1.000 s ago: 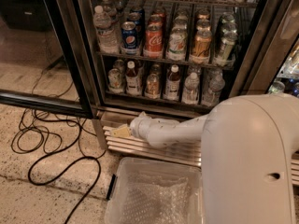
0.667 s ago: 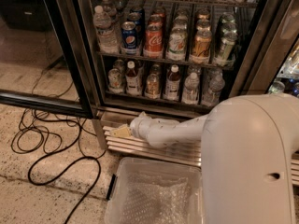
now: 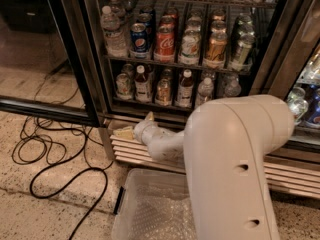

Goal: Pick blue plastic bottle from bottom shelf of fridge

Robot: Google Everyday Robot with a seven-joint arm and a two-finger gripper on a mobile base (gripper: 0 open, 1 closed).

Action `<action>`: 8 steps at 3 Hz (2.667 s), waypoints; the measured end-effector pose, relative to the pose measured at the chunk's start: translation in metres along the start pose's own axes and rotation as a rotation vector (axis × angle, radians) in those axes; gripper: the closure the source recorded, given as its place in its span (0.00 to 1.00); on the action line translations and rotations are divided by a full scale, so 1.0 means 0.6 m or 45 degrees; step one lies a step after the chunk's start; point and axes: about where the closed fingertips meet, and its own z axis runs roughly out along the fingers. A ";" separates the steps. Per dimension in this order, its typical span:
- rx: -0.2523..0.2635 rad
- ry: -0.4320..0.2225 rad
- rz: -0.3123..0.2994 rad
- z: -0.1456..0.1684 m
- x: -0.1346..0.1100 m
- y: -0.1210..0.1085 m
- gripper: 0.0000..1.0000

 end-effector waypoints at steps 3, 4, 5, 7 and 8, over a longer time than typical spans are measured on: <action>0.176 -0.279 -0.019 0.042 -0.070 -0.042 0.30; 0.201 -0.318 -0.018 0.043 -0.082 -0.049 0.38; 0.214 -0.338 -0.017 0.043 -0.088 -0.053 0.38; 0.272 -0.349 -0.035 0.035 -0.095 -0.075 0.36; 0.306 -0.353 -0.047 0.030 -0.098 -0.088 0.36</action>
Offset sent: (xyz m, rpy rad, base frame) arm 0.0540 0.0014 0.0363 0.0823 -0.2626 -0.1410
